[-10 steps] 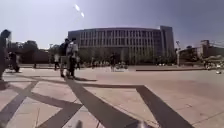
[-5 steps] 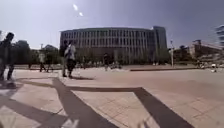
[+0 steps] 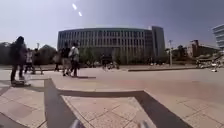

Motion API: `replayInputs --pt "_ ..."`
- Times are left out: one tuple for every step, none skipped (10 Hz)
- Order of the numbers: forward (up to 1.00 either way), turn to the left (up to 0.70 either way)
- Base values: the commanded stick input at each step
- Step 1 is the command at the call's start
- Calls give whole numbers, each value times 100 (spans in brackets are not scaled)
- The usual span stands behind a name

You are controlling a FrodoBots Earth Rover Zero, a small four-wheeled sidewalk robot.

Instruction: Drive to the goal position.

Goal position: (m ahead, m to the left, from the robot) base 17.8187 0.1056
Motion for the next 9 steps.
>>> replayInputs --pt "70 0" --pt "70 0" --pt "70 2" --pt "70 3" --pt "70 26" --pt "70 34" --pt "70 3" --pt "70 0" --pt "70 0"
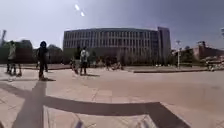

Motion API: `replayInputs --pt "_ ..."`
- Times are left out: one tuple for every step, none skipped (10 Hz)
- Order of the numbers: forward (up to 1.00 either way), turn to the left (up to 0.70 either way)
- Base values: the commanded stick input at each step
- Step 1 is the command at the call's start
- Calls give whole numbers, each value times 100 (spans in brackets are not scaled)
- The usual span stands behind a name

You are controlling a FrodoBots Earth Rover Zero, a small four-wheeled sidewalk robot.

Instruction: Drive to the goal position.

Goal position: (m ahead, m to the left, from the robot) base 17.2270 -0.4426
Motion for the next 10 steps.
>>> replayInputs --pt "70 0" --pt "70 0" --pt "70 0" --pt "70 0" --pt "70 0" --pt "70 0" --pt "70 0" --pt "70 0" --pt "70 0" --pt "70 0"
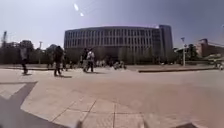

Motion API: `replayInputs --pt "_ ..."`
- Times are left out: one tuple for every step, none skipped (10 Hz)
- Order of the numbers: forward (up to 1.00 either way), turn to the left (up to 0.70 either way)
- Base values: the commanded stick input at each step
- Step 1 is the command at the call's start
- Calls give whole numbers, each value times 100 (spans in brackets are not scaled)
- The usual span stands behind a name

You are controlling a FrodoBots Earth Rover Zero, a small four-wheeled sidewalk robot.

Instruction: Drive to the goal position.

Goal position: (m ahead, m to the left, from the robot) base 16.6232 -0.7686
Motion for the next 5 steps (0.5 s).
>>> replayInputs --pt "70 0" --pt "70 0" --pt "70 0" --pt "70 0" --pt "70 0"
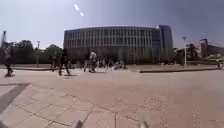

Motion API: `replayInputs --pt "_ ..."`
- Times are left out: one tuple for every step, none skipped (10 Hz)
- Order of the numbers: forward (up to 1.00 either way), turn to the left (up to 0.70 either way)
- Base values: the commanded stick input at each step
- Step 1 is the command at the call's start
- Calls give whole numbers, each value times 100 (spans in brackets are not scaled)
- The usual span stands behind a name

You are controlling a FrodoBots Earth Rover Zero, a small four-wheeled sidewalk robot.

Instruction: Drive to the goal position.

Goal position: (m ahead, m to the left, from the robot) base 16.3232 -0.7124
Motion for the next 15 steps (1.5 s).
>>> replayInputs --pt "70 0" --pt "70 0" --pt "70 0" --pt "70 0" --pt "70 0" --pt "70 0" --pt "70 0" --pt "70 0" --pt "70 0" --pt "70 0" --pt "70 0" --pt "70 0" --pt "70 0" --pt "70 0" --pt "70 0"
